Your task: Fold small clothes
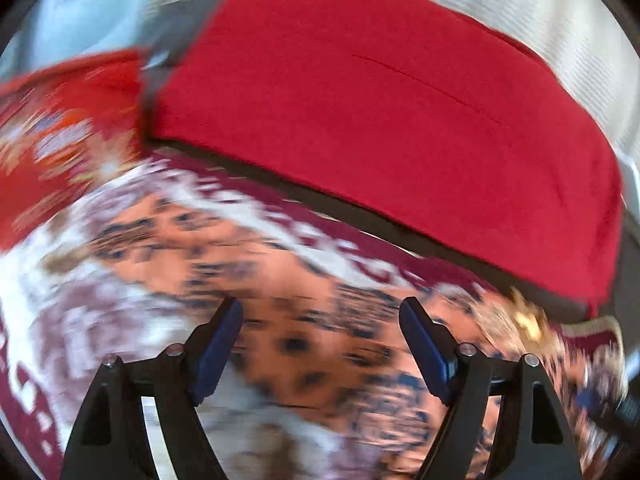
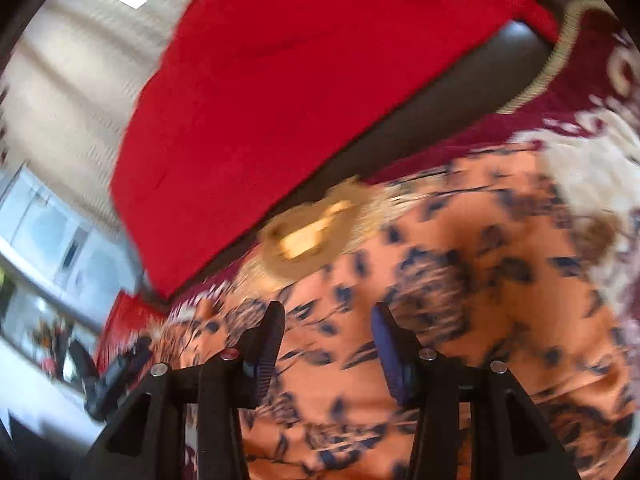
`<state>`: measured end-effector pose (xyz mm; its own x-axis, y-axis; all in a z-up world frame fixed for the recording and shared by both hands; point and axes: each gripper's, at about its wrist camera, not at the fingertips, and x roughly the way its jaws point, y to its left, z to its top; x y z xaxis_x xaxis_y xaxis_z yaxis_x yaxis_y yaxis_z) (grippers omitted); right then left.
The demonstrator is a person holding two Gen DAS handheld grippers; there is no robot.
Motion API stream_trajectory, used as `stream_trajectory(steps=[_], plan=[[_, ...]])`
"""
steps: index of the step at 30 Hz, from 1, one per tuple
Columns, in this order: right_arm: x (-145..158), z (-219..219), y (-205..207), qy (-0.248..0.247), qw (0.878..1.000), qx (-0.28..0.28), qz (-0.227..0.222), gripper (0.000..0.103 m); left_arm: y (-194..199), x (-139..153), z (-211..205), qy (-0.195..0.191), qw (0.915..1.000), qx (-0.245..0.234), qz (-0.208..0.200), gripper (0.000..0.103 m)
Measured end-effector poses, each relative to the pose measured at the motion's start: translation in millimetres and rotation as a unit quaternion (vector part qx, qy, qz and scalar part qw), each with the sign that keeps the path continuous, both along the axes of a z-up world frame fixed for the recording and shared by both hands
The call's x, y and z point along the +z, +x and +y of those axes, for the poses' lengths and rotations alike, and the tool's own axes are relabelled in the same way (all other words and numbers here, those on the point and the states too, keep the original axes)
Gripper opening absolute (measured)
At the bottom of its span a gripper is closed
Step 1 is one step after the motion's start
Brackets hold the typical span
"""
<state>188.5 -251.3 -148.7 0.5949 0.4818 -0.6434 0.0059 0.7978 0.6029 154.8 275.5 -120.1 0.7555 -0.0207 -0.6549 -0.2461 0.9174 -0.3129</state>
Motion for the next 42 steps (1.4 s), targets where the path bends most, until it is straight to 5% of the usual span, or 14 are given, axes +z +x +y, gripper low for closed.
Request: stream_trajectory(steps=[4,7,9,19,26,30,36,39,42], plan=[[-27,50,11,-0.067,0.996,0.043,0.049,0.049,-15,-15,71,-0.030,0.9914,0.123,0.035,0.082],[-24,63,6,-0.098,0.994,0.049,0.030,0.049,-25,-30,112,-0.073,0.9813,0.171,0.048,0.082],[-16,65,1,-0.061,0.996,0.065,0.019,0.049,-25,-39,127,-0.107,0.9777,0.175,0.046,0.082],[-20,85,1,-0.070,0.994,0.086,0.021,0.049,16,-65,137,-0.250,0.9612,0.112,0.026,0.082],[-14,91,-3,-0.061,0.993,0.097,0.002,0.049,45,-75,152,-0.284,0.9510,0.121,0.001,0.078],[-14,86,-1,-0.058,0.994,0.089,0.004,0.049,53,-72,152,-0.244,0.9607,0.132,0.010,0.009],[-11,67,6,-0.041,0.998,0.050,0.007,0.049,51,3,88,-0.112,0.9913,0.045,-0.053,0.008],[-9,52,6,-0.025,0.999,0.025,0.010,0.049,45,39,34,-0.065,0.9946,-0.022,-0.077,0.008],[-2,34,4,-0.013,1.000,-0.005,0.002,0.049,36,65,-53,-0.013,0.9887,-0.117,-0.093,0.008]])
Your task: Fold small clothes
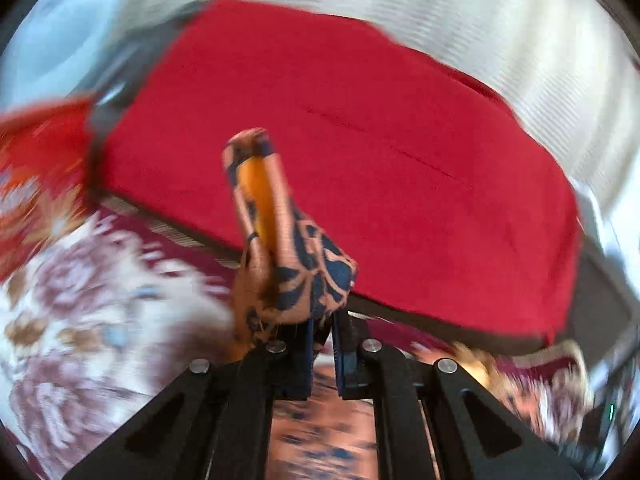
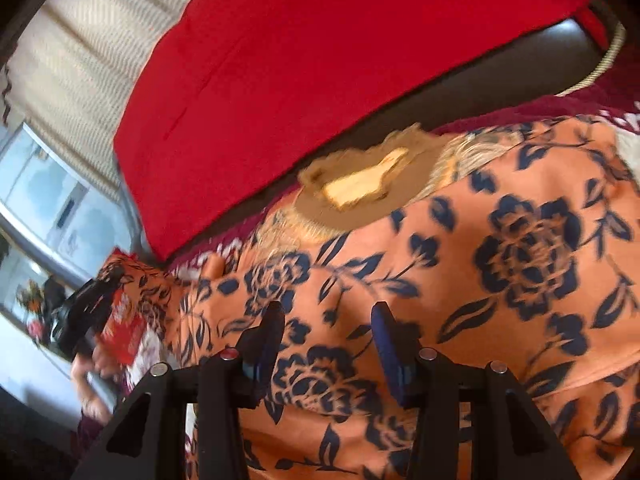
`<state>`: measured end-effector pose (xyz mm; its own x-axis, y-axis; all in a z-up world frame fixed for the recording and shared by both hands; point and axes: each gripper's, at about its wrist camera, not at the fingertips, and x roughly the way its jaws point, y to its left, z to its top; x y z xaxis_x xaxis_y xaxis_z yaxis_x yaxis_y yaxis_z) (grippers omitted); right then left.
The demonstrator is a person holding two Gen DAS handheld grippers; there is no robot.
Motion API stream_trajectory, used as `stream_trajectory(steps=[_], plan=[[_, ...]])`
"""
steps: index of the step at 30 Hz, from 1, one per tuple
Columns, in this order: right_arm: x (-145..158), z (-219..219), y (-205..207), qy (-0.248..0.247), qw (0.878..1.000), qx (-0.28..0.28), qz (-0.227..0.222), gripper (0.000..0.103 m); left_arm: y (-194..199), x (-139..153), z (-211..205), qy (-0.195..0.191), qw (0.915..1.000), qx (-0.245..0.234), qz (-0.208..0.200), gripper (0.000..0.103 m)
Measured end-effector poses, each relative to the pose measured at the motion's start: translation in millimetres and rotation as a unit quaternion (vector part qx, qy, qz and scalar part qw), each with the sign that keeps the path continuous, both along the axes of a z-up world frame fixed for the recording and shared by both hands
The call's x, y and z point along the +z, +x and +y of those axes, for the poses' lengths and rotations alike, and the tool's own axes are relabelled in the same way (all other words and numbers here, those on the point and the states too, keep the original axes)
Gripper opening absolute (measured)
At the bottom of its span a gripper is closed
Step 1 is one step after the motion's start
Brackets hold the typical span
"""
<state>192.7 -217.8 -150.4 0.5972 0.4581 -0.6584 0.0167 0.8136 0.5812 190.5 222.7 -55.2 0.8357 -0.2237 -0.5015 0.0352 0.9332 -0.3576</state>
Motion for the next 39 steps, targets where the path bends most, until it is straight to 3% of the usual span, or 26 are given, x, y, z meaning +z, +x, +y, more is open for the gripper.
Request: stream_trajectory(steps=[3,6,7,9,11,12,13,15,19,21,24,26,29,30,31,32,33,35,39], plan=[[8,-19,-3,0.005,0.999,-0.030,-0.011,0.049,-9,4,-76,0.031,0.9960,-0.083,-0.001,0.008],[14,-40,-6,0.008,0.998,-0.059,-0.020,0.049,-16,-11,-155,0.050,0.9815,-0.183,0.029,0.009],[15,-50,-6,0.010,0.997,-0.071,-0.021,0.049,-17,-21,-178,0.056,0.9731,-0.217,0.052,0.014],[17,-61,-6,0.016,0.996,-0.084,-0.019,0.049,-23,-39,-206,0.078,0.9627,-0.244,0.088,0.026],[16,-72,-5,0.032,0.995,-0.090,-0.014,0.056,-32,-44,-217,0.122,0.9629,-0.227,0.081,0.050],[16,-75,-4,0.042,0.995,-0.088,-0.011,0.068,-33,-44,-219,0.142,0.9631,-0.217,0.072,0.065],[14,-76,-1,0.058,0.995,-0.079,-0.006,0.077,-38,-43,-218,0.175,0.9631,-0.197,0.055,0.070],[10,-76,1,0.078,0.995,-0.064,0.003,0.078,-43,-35,-210,0.209,0.9624,-0.170,0.034,0.070],[-4,-58,13,0.116,0.992,-0.029,0.040,0.077,-41,-21,-155,0.208,0.9721,-0.106,0.018,0.075],[-8,-49,18,0.108,0.992,-0.024,0.057,0.077,-36,-20,-124,0.218,0.9738,-0.064,0.011,0.079],[-24,-31,27,0.122,0.989,-0.006,0.084,0.077,-24,-28,-85,0.231,0.9726,0.001,0.026,0.079],[-38,-16,33,0.152,0.983,0.008,0.106,0.077,-20,-33,-73,0.228,0.9731,0.010,0.033,0.079],[-39,8,34,0.127,0.987,0.013,0.094,0.077,-2,-54,-69,0.263,0.9626,0.028,0.057,0.079],[-37,16,34,0.123,0.989,0.023,0.083,0.068,3,-62,-64,0.265,0.9608,0.026,0.077,0.079],[-36,24,34,0.124,0.989,0.033,0.078,0.037,6,-66,-61,0.260,0.9614,0.024,0.088,0.079],[-34,31,34,0.109,0.991,0.038,0.072,0.021,9,-69,-56,0.247,0.9635,0.025,0.099,0.079],[-31,34,34,0.088,0.994,0.036,0.061,0.013,12,-70,-51,0.231,0.9670,0.028,0.104,0.079],[-7,41,25,0.013,1.000,0.020,0.001,0.010,9,-60,-37,0.198,0.9752,0.038,0.090,0.079],[50,1,0,-0.047,0.992,-0.056,-0.102,0.008,2,-49,-27,0.162,0.9838,0.060,0.047,0.079]])
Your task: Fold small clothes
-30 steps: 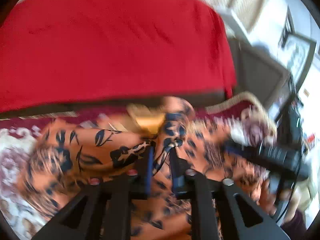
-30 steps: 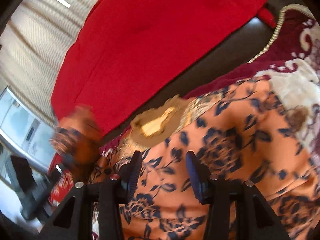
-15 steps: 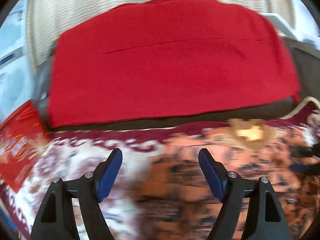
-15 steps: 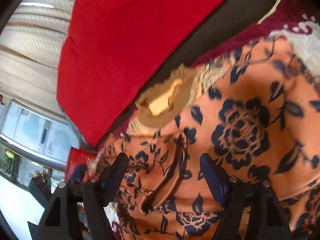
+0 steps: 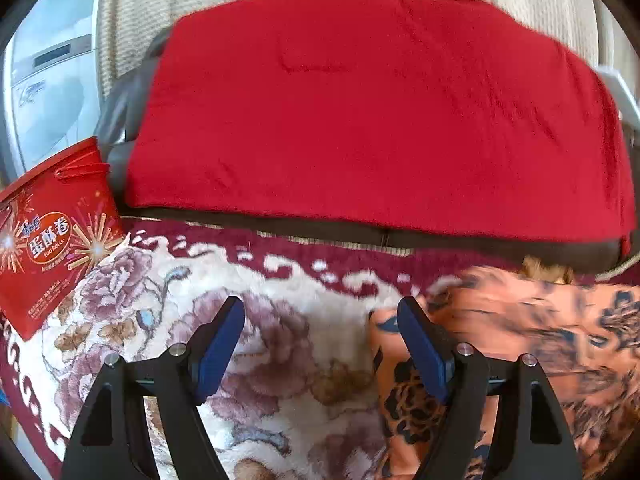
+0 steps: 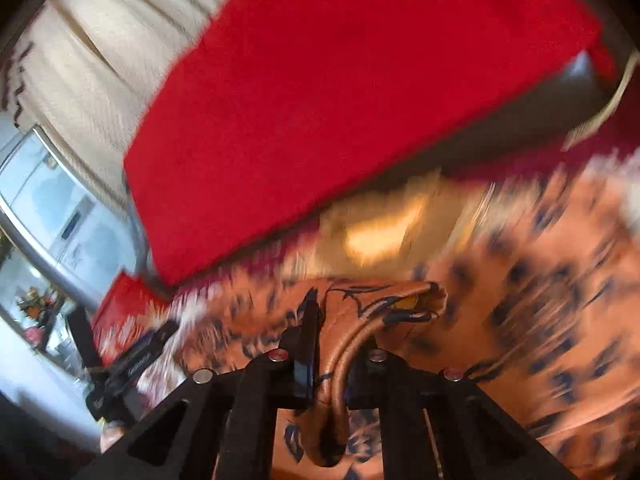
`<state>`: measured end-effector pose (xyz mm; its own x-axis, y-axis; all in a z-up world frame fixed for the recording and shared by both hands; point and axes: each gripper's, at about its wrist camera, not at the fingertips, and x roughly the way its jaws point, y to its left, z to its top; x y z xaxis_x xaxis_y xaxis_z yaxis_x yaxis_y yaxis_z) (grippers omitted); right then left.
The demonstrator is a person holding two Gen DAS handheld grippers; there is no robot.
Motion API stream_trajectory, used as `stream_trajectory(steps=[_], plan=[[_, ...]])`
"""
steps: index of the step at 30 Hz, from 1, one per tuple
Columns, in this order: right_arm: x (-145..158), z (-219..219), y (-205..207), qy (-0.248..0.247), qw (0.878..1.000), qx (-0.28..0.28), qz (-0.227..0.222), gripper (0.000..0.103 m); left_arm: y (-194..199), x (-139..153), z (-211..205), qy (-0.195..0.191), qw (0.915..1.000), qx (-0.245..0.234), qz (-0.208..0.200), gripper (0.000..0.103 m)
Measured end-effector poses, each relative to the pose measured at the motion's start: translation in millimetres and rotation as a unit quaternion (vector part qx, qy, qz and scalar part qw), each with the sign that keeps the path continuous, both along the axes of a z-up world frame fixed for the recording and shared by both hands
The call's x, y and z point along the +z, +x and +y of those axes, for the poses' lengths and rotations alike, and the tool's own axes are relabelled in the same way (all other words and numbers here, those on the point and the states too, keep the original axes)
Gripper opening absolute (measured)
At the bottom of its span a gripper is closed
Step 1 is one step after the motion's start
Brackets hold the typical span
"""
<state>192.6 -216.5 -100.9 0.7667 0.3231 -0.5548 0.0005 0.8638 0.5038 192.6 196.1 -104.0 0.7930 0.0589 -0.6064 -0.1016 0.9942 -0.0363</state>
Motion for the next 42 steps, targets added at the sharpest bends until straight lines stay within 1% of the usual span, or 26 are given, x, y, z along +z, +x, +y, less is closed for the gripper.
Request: stream_trajectory(steps=[2,3,4,5,6,7,8,9,10,11,12,13,14,15,16,17,18,19,21,23,29,33,36,39,41,42], plan=[[13,-31,-11,-0.013,0.998,-0.052,-0.022,0.008,0,-1,-6,-0.015,0.9998,-0.013,-0.001,0.079],[12,-46,-12,-0.012,0.998,-0.065,-0.014,0.008,1,-3,-13,-0.020,0.9995,-0.024,0.005,0.079],[6,-60,-10,-0.008,0.997,-0.076,0.007,0.008,3,-8,-23,-0.020,0.9989,-0.039,0.014,0.079],[-8,-78,-7,-0.001,0.994,-0.100,0.043,0.008,3,-12,-34,-0.016,0.9981,-0.054,0.024,0.079],[-18,-88,-7,0.004,0.991,-0.115,0.066,0.008,4,-18,-49,-0.008,0.9966,-0.074,0.035,0.079],[-37,-101,-2,0.021,0.984,-0.132,0.114,0.012,5,-23,-63,0.004,0.9944,-0.095,0.047,0.079],[-50,-108,1,0.032,0.979,-0.140,0.144,0.012,5,-29,-76,0.016,0.9916,-0.114,0.059,0.080],[-64,-113,5,0.049,0.972,-0.142,0.180,0.012,5,-40,-98,0.046,0.9858,-0.138,0.084,0.080],[-72,-113,6,0.057,0.968,-0.140,0.201,0.013,6,-50,-112,0.076,0.9812,-0.147,0.100,0.080],[-71,-114,5,0.047,0.967,-0.140,0.207,0.013,6,-57,-121,0.100,0.9782,-0.149,0.104,0.080],[-66,-108,5,0.016,0.969,-0.139,0.202,0.015,5,-62,-128,0.125,0.9760,-0.148,0.099,0.080],[-60,-103,4,-0.012,0.971,-0.140,0.195,0.023,2,-63,-132,0.143,0.9750,-0.148,0.084,0.081],[-49,-92,1,-0.068,0.971,-0.144,0.177,0.028,2,-62,-134,0.146,0.9746,-0.149,0.081,0.081],[-40,-82,0,-0.103,0.971,-0.147,0.160,0.039,3,-62,-133,0.142,0.9749,-0.150,0.083,0.081],[-32,-77,-2,-0.126,0.970,-0.149,0.145,0.065,5,-62,-130,0.127,0.9767,-0.149,0.087,0.081],[-24,-74,-7,-0.145,0.970,-0.151,0.122,0.076,7,-63,-127,0.118,0.9778,-0.148,0.089,0.082],[-16,-75,-10,-0.158,0.970,-0.155,0.100,0.081,7,-63,-125,0.106,0.9796,-0.144,0.091,0.085],[-5,-73,-12,-0.180,0.967,-0.163,0.081,0.081,9,-64,-121,0.095,0.9815,-0.138,0.093,0.088],[9,-70,-15,-0.230,0.956,-0.171,0.056,0.081,10,-66,-117,0.080,0.9831,-0.133,0.097,0.088],[17,-64,-20,-0.255,0.950,-0.176,0.045,0.081,7,-63,-120,0.080,0.9837,-0.130,0.094,0.088],[25,-58,-24,-0.277,0.944,-0.174,0.040,0.081,5,-63,-124,0.105,0.9825,-0.129,0.083,0.088],[24,-43,-23,-0.297,0.939,-0.172,0.029,0.081,6,-63,-120,0.098,0.9830,-0.130,0.085,0.088],[26,-25,-24,-0.316,0.935,-0.161,0.018,0.081,4,-58,-118,0.087,0.9849,-0.125,0.083,0.088],[24,-4,-21,-0.329,0.935,-0.132,0.014,0.081,-6,-41,-119,0.072,0.9873,-0.129,0.058,0.088],[21,11,-18,-0.341,0.933,-0.116,0.014,0.081,-19,-23,-122,0.077,0.9887,-0.127,0.023,0.088],[19,21,-16,-0.352,0.930,-0.106,0.012,0.081,-26,-15,-125,0.086,0.9885,-0.124,0.003,0.088]])
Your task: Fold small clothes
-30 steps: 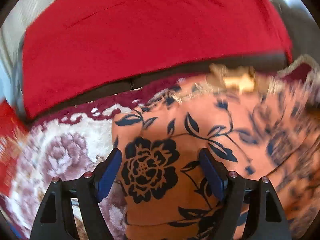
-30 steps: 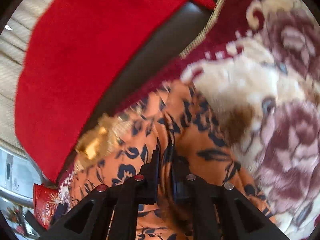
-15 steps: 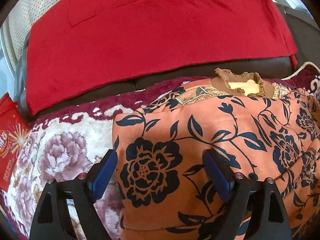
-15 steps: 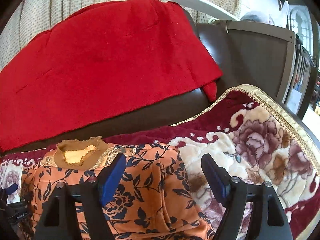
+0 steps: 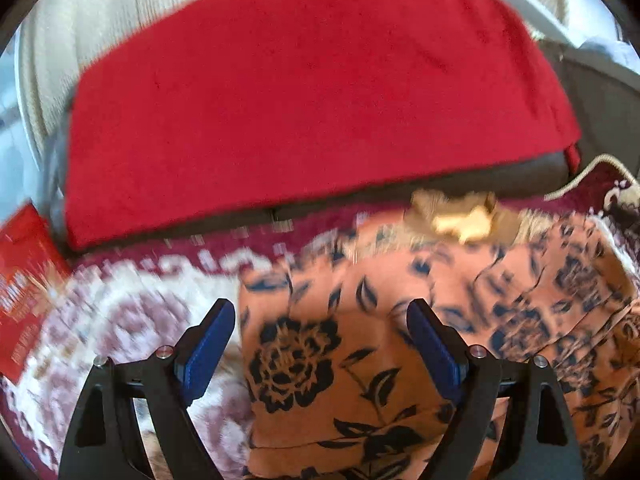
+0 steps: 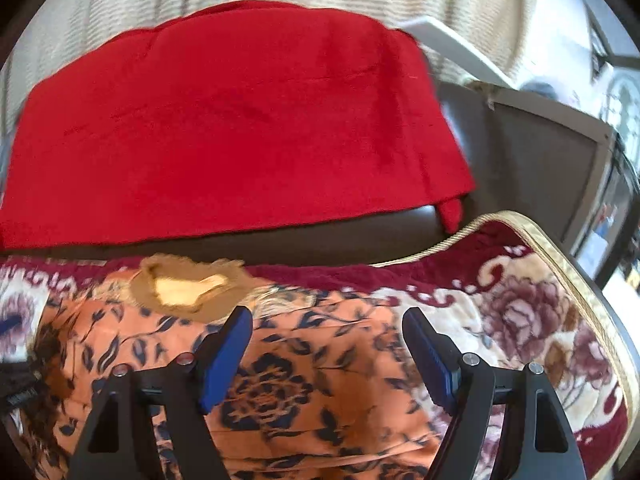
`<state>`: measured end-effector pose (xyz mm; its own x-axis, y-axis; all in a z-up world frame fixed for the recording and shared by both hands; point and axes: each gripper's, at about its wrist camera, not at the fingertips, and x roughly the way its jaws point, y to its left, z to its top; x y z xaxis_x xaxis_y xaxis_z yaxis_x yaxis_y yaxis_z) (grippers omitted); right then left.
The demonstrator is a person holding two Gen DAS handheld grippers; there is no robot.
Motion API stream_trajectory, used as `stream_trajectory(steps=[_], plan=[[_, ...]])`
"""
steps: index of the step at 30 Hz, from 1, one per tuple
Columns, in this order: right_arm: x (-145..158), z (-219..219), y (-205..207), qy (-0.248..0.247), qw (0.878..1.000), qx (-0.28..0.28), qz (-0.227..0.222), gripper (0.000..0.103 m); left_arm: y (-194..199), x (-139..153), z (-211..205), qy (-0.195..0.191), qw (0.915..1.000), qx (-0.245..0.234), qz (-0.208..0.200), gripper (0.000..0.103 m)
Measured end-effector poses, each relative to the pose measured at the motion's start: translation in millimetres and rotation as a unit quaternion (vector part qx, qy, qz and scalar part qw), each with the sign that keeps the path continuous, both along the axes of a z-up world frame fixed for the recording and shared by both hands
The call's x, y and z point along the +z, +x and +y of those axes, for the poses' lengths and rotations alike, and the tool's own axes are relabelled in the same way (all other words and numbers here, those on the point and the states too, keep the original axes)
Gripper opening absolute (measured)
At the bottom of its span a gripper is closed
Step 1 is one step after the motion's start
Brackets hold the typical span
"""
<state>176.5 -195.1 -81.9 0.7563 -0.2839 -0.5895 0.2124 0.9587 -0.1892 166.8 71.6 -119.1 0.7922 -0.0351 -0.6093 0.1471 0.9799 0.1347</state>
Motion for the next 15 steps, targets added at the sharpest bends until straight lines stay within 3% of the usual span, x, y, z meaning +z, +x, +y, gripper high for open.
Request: stream_trajectory(steps=[3,5,15], plan=[[-4,26,1,-0.025,0.999,0.025,0.004,0.081,-20,20,-9,0.030,0.9979,0.001,-0.058,0.088],[-5,39,-1,-0.035,0.999,0.039,0.001,0.081,-26,25,-10,0.034,0.9969,-0.002,-0.071,0.088],[2,86,-13,-0.056,0.993,0.099,-0.016,0.081,-33,33,15,0.037,0.9951,0.022,-0.089,0.088]])
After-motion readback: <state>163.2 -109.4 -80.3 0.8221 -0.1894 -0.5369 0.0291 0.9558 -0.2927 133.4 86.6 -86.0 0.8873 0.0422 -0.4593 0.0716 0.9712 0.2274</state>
